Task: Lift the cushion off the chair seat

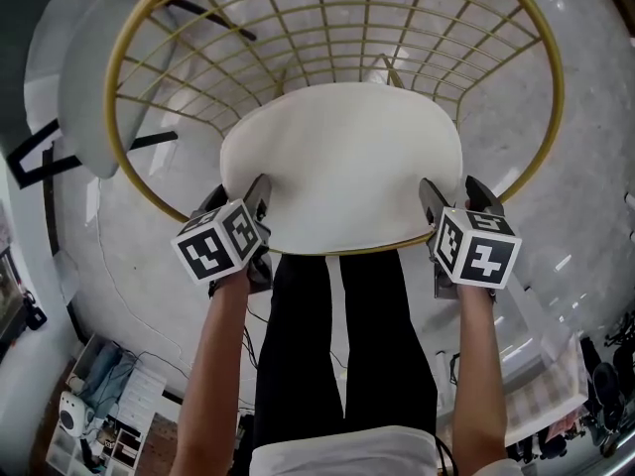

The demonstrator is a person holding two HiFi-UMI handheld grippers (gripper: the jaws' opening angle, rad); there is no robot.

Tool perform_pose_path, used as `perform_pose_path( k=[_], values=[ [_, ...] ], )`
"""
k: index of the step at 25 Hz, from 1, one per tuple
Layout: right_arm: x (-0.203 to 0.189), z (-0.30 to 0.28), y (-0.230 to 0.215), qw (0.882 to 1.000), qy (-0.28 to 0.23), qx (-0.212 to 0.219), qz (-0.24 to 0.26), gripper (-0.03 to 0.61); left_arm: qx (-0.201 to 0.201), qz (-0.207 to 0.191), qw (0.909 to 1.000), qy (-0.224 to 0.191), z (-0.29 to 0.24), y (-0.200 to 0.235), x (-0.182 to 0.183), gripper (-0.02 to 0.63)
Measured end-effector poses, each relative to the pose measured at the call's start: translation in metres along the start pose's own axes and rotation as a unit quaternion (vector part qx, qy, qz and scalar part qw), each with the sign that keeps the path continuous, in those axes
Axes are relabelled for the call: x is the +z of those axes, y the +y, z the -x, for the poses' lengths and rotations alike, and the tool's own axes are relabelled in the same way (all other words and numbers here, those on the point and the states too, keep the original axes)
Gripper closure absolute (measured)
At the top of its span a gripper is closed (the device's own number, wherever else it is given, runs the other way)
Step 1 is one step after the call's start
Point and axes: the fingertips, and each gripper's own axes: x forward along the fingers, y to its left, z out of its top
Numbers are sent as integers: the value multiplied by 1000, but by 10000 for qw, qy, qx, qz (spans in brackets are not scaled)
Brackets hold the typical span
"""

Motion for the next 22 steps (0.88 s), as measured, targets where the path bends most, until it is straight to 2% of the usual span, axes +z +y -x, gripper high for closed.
perform_pose_path(
  k=[7, 17, 19, 22],
  values=[
    [-6, -13, -2, 9996, 235, 71, -126, 232, 62, 77, 9999, 98, -4, 1, 1, 275],
    [-8, -22, 1, 9992, 316, 84, -248, 236, -272, 251, 9991, 224, -12, -4, -1, 302],
    [-8, -21, 0, 9992, 312, 75, -243, 249, -415, 291, 9984, 260, -13, -6, -2, 316],
    [-8, -16, -4, 9996, 214, 11, -170, 308, -575, 292, 9975, 291, -12, -8, -2, 334]
  ],
)
